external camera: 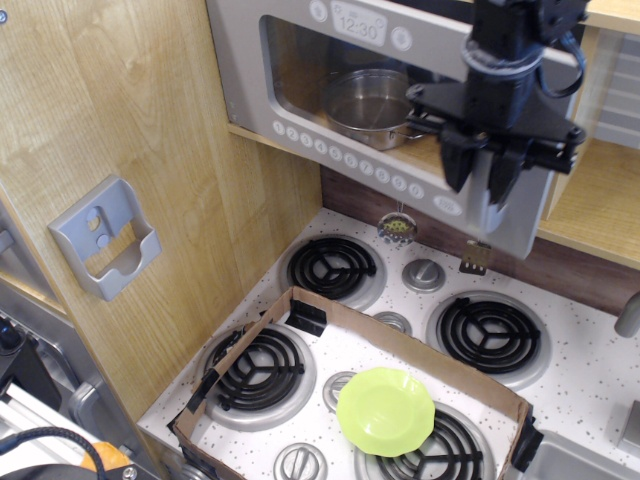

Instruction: Open microwave

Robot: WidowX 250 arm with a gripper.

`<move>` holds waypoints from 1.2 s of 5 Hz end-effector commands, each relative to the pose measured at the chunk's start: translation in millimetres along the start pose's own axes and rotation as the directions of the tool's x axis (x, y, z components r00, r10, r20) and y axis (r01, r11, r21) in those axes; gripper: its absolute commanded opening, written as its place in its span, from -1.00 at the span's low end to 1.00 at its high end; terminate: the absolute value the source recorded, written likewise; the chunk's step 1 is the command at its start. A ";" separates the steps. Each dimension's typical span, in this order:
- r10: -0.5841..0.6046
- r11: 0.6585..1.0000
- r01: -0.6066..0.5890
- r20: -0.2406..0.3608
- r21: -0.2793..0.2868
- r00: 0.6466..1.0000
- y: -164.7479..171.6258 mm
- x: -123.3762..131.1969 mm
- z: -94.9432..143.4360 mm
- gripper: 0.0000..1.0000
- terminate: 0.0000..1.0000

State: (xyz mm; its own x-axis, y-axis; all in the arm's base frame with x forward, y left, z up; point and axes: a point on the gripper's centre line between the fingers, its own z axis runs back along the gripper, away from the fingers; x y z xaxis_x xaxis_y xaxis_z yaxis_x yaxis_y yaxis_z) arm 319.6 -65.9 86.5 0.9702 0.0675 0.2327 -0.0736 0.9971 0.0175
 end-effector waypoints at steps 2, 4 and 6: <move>0.197 0.980 -0.200 0.089 0.025 0.976 -29.9 -72.6 15.9 1.00 -1.00; 0.234 0.970 -0.238 0.082 0.045 0.969 -112.8 -74.2 8.1 1.00 -1.00; -0.103 0.995 0.102 0.050 0.020 0.993 -159.6 5.8 13.4 1.00 -1.00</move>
State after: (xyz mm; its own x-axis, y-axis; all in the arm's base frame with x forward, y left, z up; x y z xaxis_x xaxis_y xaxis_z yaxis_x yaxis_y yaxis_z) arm 337.1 -212.6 77.3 0.9729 -0.0607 0.2233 0.0399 0.9945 0.0966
